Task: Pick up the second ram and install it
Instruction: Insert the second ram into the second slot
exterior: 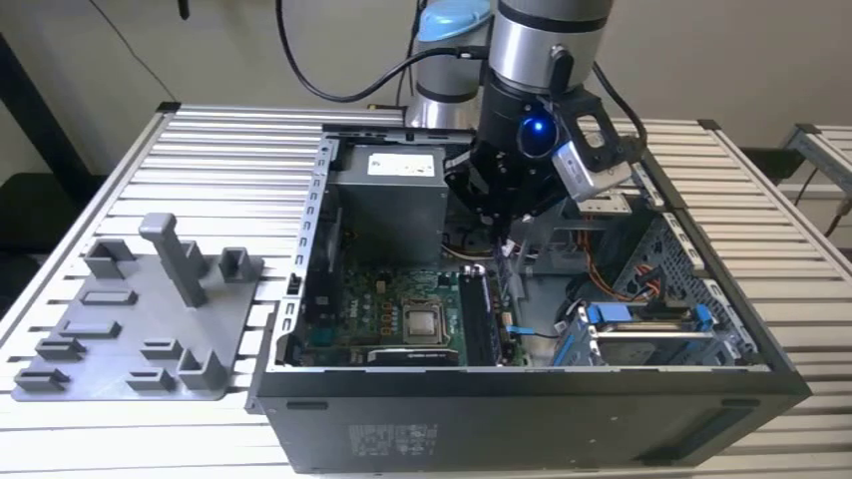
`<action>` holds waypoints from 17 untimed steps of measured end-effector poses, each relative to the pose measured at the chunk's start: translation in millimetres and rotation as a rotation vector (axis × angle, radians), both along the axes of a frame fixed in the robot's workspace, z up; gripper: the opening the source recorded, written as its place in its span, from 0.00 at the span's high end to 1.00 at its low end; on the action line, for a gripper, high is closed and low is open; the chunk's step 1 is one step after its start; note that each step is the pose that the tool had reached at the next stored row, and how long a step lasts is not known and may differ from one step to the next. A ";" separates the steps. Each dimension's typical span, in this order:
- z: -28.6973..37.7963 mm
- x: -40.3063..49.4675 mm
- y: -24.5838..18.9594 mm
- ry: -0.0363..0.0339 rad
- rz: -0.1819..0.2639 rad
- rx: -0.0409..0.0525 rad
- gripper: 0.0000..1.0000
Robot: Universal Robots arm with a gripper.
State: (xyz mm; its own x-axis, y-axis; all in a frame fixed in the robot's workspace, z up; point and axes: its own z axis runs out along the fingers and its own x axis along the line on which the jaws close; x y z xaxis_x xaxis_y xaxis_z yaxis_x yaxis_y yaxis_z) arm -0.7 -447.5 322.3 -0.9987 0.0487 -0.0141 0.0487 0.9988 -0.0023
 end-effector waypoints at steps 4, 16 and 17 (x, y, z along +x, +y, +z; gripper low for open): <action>-0.1 0.0 0.0 -0.0001 0.000 -0.0001 0.86; -5.9 0.0 0.0 -0.0002 0.000 0.0000 0.86; -7.6 -0.1 0.0 -0.0001 0.000 -0.0001 0.86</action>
State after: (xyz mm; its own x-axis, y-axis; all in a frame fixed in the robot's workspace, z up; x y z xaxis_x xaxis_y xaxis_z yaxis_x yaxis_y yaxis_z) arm -0.8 -447.5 314.7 -0.9987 0.0487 -0.0141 0.0488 0.9988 -0.0024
